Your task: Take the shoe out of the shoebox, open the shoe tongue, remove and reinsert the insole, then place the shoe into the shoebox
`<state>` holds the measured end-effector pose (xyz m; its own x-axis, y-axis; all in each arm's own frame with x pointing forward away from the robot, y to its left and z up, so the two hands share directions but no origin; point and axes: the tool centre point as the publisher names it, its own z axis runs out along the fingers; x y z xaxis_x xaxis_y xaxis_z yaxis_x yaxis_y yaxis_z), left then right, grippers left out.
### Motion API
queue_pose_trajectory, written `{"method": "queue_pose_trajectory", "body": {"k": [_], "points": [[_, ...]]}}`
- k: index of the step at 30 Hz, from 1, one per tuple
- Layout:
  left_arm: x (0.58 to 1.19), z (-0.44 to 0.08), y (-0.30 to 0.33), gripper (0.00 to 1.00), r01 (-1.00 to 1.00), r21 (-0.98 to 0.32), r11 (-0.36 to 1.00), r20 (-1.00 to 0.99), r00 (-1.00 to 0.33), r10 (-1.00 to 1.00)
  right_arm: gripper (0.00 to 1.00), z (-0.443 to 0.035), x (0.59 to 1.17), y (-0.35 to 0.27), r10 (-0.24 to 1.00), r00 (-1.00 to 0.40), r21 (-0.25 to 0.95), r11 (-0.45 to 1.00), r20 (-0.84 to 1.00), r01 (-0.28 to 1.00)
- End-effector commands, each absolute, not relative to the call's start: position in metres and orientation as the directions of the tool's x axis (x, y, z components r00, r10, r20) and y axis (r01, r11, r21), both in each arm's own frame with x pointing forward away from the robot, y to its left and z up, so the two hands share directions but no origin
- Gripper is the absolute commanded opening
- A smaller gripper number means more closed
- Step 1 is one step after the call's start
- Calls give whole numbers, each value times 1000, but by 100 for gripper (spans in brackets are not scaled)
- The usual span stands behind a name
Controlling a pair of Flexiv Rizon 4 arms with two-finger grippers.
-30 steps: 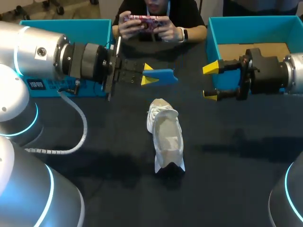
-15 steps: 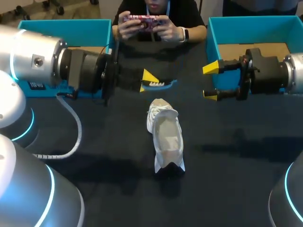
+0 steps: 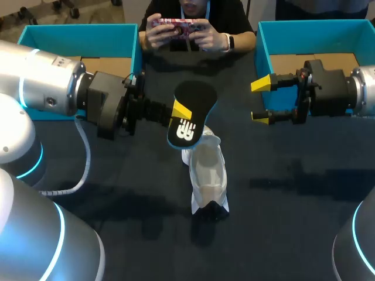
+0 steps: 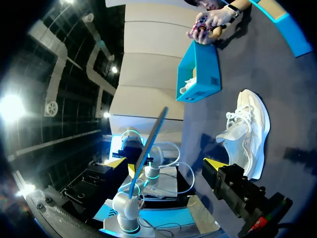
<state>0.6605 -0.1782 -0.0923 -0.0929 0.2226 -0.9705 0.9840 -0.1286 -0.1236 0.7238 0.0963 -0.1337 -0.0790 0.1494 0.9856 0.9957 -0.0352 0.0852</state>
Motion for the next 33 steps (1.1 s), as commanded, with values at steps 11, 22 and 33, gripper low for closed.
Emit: {"method": "queue_pose_trajectory", "body": {"k": [11, 22, 33], "points": [[661, -131, -188, 0, 998, 47, -39, -988, 52, 146, 100, -134, 718, 109, 128, -62, 69, -51, 990, 996], [665, -144, -200, 0, 991, 136, -12, -982, 137, 126, 100, -145, 713, 134, 88, 16, -13, -37, 996, 999], [670, -142, -215, 0, 989, 145, -33, -982, 148, 116, 100, -138, 715, 153, 69, 36, -35, -21, 997, 999]]}}
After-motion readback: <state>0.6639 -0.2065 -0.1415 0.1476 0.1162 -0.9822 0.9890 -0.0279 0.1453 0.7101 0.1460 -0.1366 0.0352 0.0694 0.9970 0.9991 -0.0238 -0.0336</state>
